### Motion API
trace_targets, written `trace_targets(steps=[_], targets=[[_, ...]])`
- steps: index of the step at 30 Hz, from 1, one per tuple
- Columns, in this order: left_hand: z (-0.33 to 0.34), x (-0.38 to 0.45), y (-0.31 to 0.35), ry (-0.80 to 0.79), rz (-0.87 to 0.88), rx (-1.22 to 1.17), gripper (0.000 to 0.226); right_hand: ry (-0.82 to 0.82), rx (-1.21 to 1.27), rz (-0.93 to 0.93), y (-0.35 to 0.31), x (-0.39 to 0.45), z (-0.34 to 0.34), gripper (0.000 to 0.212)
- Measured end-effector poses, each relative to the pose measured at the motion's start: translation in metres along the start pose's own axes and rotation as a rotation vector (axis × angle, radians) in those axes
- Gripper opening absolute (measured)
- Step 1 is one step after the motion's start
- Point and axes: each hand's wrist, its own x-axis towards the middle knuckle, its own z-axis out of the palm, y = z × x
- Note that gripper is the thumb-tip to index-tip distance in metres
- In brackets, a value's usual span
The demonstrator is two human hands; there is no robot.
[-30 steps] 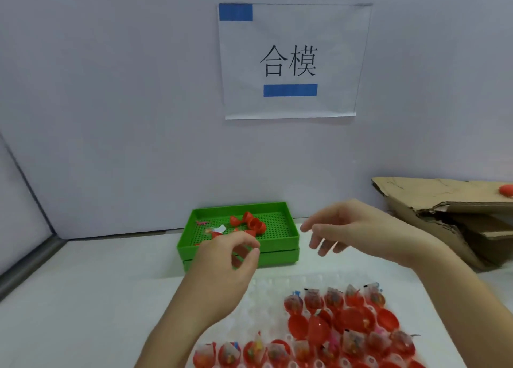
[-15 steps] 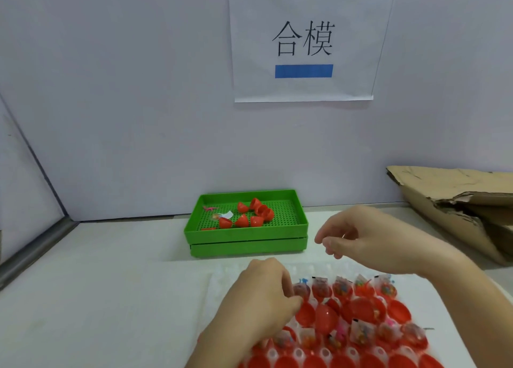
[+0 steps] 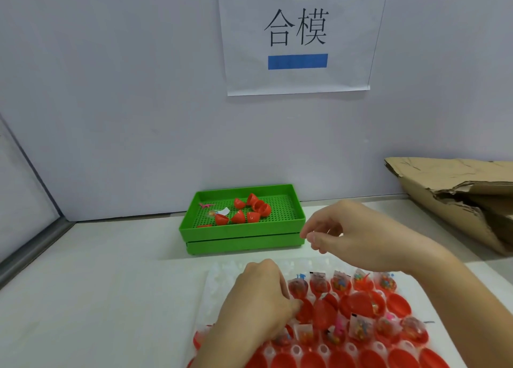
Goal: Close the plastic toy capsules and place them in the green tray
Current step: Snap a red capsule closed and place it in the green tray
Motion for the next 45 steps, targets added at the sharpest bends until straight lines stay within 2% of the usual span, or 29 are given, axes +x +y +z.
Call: trace_targets(steps=[9, 15, 20, 24, 29, 36, 38, 40, 43, 45], targets=[[-0.001, -0.005, 0.005, 0.079, -0.008, 0.061, 0.014, 0.006, -0.027, 0.000, -0.004, 0.002, 0.005, 0.020], [-0.021, -0.008, 0.007, 0.137, -0.016, 0.077, 0.013, 0.009, -0.046, 0.019, -0.004, 0.000, 0.005, 0.015], [-0.051, -0.013, 0.004, 0.211, -0.004, -0.062, 0.024, -0.037, 0.048, -0.003, -0.024, -0.006, 0.002, 0.010], [-0.065, -0.018, 0.002, 0.345, -0.005, -0.142, 0.034, -0.074, 0.145, 0.022, -0.049, -0.012, 0.011, 0.025], [-0.066, -0.020, 0.006, 0.440, -0.012, -0.111, 0.026, -0.055, 0.290, 0.112, -0.062, -0.009, 0.028, 0.028], [-0.069, -0.022, 0.012, 0.495, 0.146, -0.321, 0.049, -0.022, 0.404, 0.216, -0.056, -0.008, 0.017, 0.027], [-0.071, -0.020, 0.008, 0.504, 0.155, -0.394, 0.041, -0.010, 0.394, 0.233, -0.051, -0.009, 0.008, 0.026], [-0.075, -0.019, 0.003, 0.438, 0.162, -0.463, 0.027, -0.002, 0.401, 0.232, -0.046, -0.010, -0.001, 0.026], [-0.073, -0.019, -0.001, 0.188, 0.178, -0.465, 0.053, -0.039, 0.375, 0.201, -0.044, -0.015, -0.012, 0.029], [-0.070, -0.018, 0.000, 0.074, 0.228, -0.577, 0.064, -0.095, 0.321, 0.170, -0.045, -0.018, -0.015, 0.029]])
